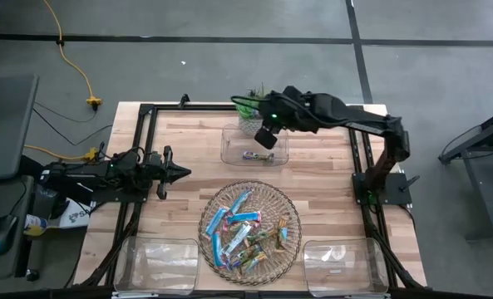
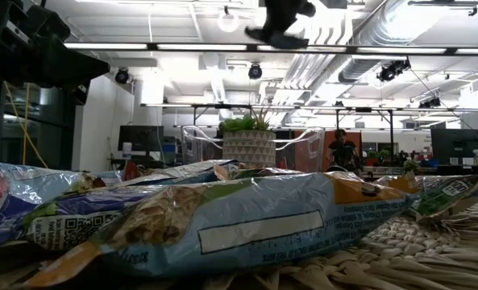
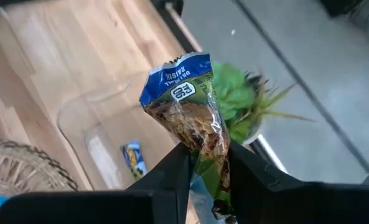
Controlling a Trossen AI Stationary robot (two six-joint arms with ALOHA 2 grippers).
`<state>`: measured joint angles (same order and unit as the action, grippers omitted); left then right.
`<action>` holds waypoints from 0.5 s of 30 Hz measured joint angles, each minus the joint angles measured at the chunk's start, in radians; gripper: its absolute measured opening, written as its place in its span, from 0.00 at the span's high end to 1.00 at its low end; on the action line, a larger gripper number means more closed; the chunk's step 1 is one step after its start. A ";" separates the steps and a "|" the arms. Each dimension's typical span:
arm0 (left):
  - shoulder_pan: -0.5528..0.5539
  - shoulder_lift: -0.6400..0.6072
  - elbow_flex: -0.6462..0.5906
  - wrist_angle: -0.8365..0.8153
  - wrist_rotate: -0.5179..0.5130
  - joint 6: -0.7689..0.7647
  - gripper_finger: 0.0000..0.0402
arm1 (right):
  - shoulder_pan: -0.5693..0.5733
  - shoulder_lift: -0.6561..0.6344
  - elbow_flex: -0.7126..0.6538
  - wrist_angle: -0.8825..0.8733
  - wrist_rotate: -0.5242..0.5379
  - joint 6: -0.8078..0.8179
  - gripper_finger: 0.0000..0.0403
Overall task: Pick and place Granola Bars by type
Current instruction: Put the blue granola bar into the top transparent bin
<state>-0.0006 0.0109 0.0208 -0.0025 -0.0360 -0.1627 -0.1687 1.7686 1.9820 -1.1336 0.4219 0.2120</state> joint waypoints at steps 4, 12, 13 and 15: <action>0.000 0.000 0.000 0.000 0.000 0.000 1.00 | -0.035 0.069 0.000 -0.007 -0.050 -0.033 0.81; 0.000 0.000 0.000 0.000 0.000 0.000 1.00 | -0.099 0.191 -0.001 -0.008 -0.203 -0.124 0.81; 0.000 0.000 0.000 0.000 0.000 0.000 1.00 | -0.105 0.204 -0.001 -0.007 -0.214 -0.137 0.81; 0.000 0.000 0.000 0.000 0.000 0.000 1.00 | -0.117 0.226 -0.001 -0.007 -0.235 -0.159 0.81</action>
<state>-0.0006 0.0106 0.0210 -0.0025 -0.0360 -0.1624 -0.2861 1.9948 1.9812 -1.1408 0.1869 0.0534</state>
